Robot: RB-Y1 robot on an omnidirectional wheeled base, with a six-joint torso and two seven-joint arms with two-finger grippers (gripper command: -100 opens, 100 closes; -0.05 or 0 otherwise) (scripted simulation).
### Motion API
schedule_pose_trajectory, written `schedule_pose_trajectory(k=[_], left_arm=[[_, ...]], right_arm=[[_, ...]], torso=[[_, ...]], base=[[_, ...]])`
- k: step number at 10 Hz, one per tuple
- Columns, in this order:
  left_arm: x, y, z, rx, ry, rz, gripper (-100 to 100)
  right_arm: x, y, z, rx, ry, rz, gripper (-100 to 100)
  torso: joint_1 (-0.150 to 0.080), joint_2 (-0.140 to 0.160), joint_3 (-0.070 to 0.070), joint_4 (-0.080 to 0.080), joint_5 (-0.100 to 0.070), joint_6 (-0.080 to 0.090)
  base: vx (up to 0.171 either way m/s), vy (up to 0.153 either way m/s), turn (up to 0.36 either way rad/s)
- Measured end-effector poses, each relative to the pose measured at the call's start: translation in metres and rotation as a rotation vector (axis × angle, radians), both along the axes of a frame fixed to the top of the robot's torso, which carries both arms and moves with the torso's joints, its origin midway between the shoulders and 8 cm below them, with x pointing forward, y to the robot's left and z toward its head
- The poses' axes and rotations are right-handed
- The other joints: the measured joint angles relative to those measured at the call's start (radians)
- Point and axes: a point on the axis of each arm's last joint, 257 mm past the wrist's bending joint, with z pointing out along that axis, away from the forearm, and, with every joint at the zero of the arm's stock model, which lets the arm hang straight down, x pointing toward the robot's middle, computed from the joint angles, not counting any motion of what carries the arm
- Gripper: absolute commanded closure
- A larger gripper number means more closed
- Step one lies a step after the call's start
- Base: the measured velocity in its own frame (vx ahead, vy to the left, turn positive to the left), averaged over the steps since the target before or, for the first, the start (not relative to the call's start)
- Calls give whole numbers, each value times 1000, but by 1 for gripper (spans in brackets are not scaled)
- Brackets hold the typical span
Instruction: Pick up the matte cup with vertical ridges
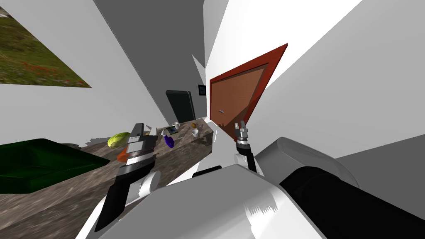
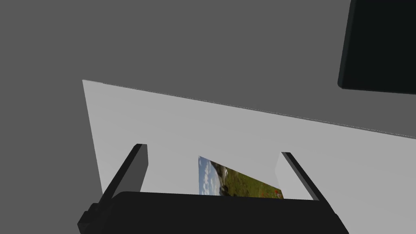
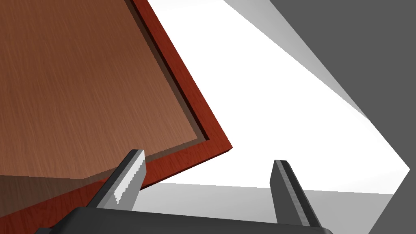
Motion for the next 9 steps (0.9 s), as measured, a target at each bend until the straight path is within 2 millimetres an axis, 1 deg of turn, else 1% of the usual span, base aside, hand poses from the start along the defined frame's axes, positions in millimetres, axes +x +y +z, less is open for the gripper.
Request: schedule_pose_trajectory(k=[9], left_arm=[[34, 22, -8, 47, 148, 72, -100]], right_arm=[[0, 0, 0, 0, 0, 0, 0]], torso=[[0, 0, 0, 0, 0, 0]], base=[[22, -51, 23]])
